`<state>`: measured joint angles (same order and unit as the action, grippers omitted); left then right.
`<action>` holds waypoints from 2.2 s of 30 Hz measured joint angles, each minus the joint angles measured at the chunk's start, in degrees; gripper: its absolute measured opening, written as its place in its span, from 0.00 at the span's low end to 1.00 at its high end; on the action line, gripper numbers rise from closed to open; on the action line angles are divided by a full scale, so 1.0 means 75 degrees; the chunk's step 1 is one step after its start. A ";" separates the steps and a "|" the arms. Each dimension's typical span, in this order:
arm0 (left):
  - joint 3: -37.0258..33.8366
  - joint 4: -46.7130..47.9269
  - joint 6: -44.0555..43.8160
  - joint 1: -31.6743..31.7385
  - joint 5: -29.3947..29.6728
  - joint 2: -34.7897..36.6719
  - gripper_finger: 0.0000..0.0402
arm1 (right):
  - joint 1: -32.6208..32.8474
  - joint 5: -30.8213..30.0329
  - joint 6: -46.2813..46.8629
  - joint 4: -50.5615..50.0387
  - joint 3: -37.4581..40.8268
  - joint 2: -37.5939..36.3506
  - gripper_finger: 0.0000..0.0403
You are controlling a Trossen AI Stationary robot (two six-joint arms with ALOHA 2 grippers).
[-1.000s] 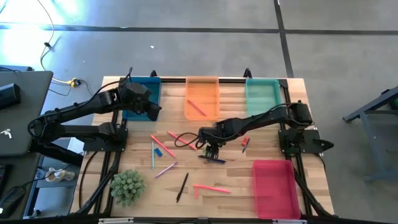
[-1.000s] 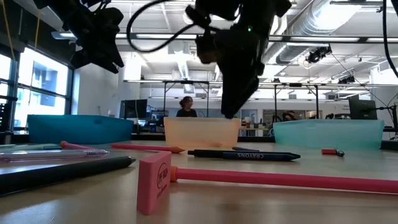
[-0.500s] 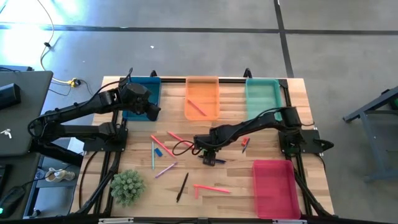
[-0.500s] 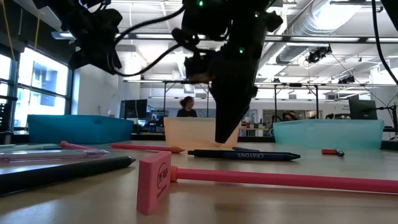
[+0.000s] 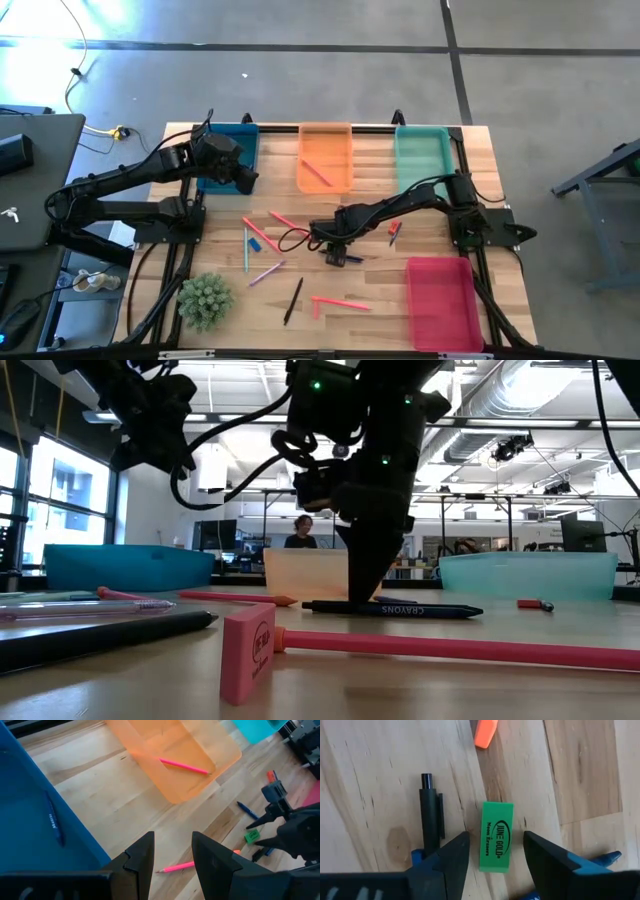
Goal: Sort crayons/erasers/pens/pencils in bins
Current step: Put the green eraser into the green bin
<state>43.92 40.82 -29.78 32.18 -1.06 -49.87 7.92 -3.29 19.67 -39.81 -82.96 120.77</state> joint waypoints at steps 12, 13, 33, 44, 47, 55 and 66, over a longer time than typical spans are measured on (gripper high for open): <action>0.0003 0.0006 0.0337 0.0000 0.0000 0.0000 0.30 | -0.0169 0.0325 0.0170 -0.0179 0.0015 0.0026 0.18; 0.0003 0.0006 0.0338 0.0002 0.0000 0.0000 0.30 | -0.0167 0.0321 0.0170 -0.0185 0.0015 0.0026 0.16; 0.0003 0.0009 0.0527 0.0003 0.0000 0.0000 0.30 | -0.0165 0.0355 -0.0046 -0.0193 0.0052 -0.0156 0.13; 0.0003 0.0009 0.1394 0.0003 -0.0027 0.0003 0.30 | -0.0348 0.0259 0.0279 -0.0379 0.0074 -0.0646 0.13; 0.0003 0.0003 0.1635 0.0006 -0.0026 0.0003 0.30 | -0.0466 0.0245 0.0537 -0.0344 0.0070 -0.0766 0.13; 0.0006 -0.0002 0.1884 0.0003 -0.0029 0.0004 0.30 | -0.0828 -0.0336 0.0861 -0.0354 0.0056 -0.1326 0.13; 0.0006 0.0005 0.2002 0.0000 -0.0029 0.0003 0.30 | -0.1561 -0.1540 0.0983 -0.0849 0.0056 -0.2493 0.13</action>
<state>43.97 40.85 -14.76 32.18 -1.28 -49.84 -3.78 -14.84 27.05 -46.18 -82.54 102.07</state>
